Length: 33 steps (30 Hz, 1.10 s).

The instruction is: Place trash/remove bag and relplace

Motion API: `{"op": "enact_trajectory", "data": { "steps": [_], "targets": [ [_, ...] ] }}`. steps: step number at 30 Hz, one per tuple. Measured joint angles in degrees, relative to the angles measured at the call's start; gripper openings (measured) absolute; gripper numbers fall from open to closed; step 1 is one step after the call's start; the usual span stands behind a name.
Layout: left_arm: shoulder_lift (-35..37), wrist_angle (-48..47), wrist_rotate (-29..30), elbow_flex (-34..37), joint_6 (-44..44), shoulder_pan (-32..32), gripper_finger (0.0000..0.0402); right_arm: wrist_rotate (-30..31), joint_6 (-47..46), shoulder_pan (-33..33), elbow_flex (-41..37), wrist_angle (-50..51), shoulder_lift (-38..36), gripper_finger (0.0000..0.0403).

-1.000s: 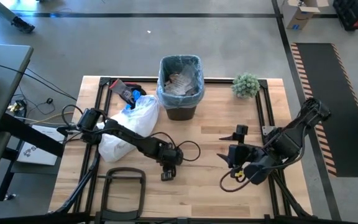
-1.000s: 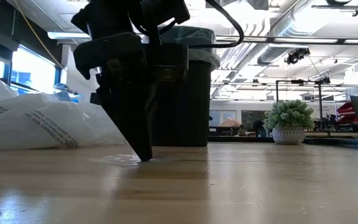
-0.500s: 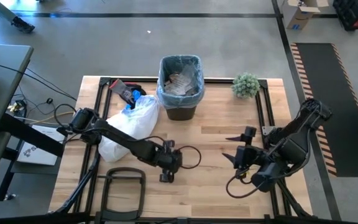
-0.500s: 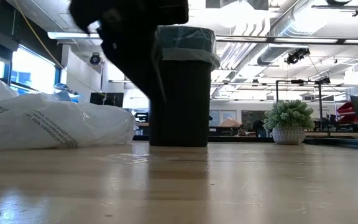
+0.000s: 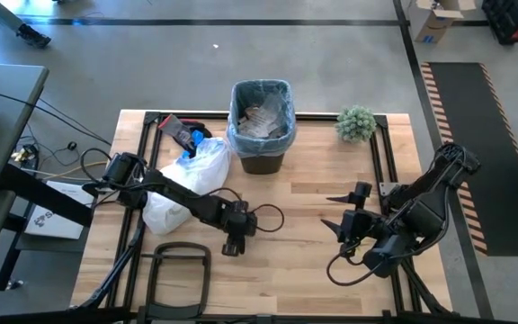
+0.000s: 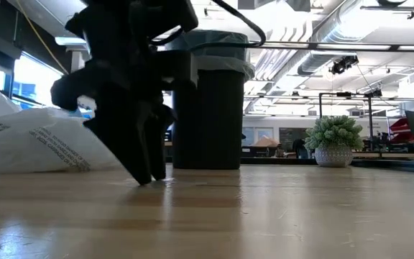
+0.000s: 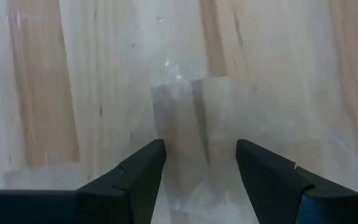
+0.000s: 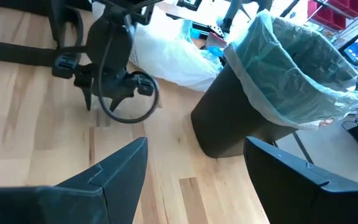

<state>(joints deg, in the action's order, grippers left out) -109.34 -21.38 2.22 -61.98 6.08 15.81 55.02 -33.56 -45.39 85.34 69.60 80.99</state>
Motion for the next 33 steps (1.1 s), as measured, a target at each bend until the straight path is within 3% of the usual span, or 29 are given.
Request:
{"op": "enact_trajectory", "data": {
  "steps": [5, 12, 18, 23, 27, 29, 31, 33],
  "targets": [
    [-1.3, 1.2, 0.3, 0.5, -2.1, 0.1, 0.016, 0.1, 0.2, 0.0, 0.0, 0.0, 0.0, 0.0255],
    [-1.2, 2.0, 2.6, 0.5, -4.2, 0.8, 0.0017, 1.6, 0.6, 0.0, 0.0, 0.1, 0.0, 0.0255],
    [1.2, -5.2, 5.8, -5.4, -0.3, 3.3, 0.0005, 1.6, -0.1, -0.3, 0.0, 0.9, 0.0, 0.0255],
    [6.2, -12.7, 18.2, -19.8, -3.5, 5.5, 0.0002, 2.6, -2.4, -0.5, 0.0, 2.7, 0.0, 0.0255],
    [8.2, -13.7, 41.8, -31.1, -8.3, 4.1, 0.0001, 3.4, -2.5, -0.5, 0.0, 2.9, 0.0, 0.0255],
    [9.6, -10.7, 49.1, -36.3, -16.3, 1.7, 0.0, 4.1, -2.5, -0.5, 0.0, 2.8, 0.0, 0.0255],
    [10.0, -8.3, 51.7, -40.5, -21.8, -2.1, 0.0, 4.6, -2.5, -0.5, 0.0, 2.8, 0.0, 0.0255],
    [9.7, -8.2, 50.2, -43.2, -23.4, -6.8, 0.0, 4.6, -2.5, -0.5, 0.0, 2.8, 0.0, 0.0255]
  ]
}}
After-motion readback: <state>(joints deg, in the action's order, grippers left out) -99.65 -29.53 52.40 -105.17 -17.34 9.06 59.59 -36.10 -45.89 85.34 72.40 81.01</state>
